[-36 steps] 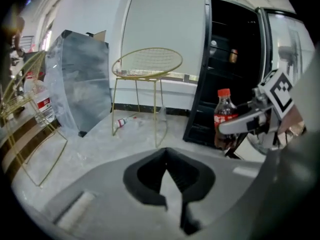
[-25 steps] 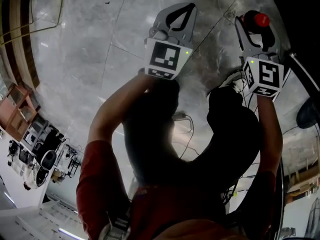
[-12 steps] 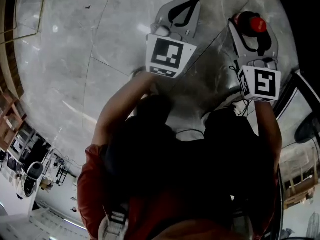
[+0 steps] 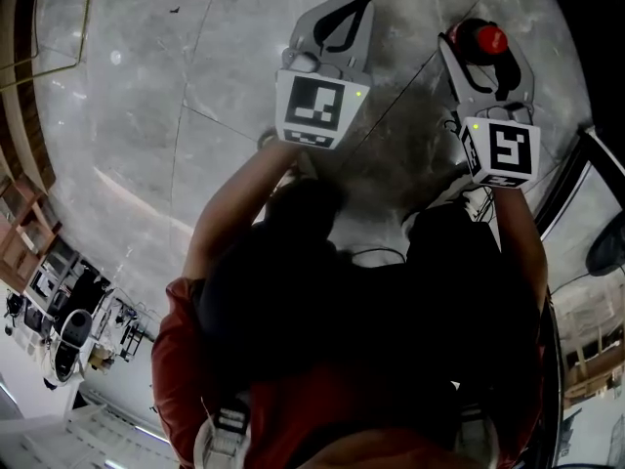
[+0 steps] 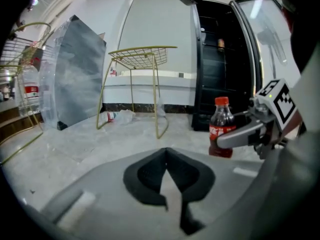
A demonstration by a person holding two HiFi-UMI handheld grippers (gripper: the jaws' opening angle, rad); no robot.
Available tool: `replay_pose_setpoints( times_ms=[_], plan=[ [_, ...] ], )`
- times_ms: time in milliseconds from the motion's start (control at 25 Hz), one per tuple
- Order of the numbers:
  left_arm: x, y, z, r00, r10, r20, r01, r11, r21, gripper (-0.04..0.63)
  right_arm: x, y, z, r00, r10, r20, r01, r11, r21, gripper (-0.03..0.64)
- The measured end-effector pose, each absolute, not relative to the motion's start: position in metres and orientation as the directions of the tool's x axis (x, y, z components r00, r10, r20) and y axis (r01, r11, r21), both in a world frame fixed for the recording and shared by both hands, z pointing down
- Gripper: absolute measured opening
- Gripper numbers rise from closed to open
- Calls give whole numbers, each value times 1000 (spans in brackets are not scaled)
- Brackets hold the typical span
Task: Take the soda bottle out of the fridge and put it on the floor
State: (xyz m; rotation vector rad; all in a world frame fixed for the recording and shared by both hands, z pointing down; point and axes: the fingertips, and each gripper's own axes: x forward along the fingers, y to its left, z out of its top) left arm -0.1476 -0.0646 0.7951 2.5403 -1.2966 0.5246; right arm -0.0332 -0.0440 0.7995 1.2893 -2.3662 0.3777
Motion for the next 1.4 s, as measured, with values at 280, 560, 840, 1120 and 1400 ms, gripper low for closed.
replay_pose_setpoints(
  times_ms=[280, 560, 840, 1120, 1400],
  plan=[
    [-143, -59, 797, 553, -719, 421, -804, -593, 42, 0, -29, -44, 808, -476, -734, 485, -853, 520, -49, 304],
    [-142, -55, 801, 559, -711, 427, -798, -601, 45, 0, -28, -53, 822, -473, -727, 497, -849, 527, -37, 304],
    [-138, -55, 802, 567, -707, 423, -791, -610, 42, 0, -37, -85, 823, -481, -743, 465, -839, 544, 1, 304],
    [-138, -52, 801, 570, -705, 423, -789, -614, 41, 0, -49, -118, 819, -493, -747, 445, -823, 566, 38, 304],
    [-136, -50, 801, 574, -700, 424, -784, -620, 39, 0, -51, -145, 826, -495, -762, 417, -837, 547, 7, 304]
  ],
)
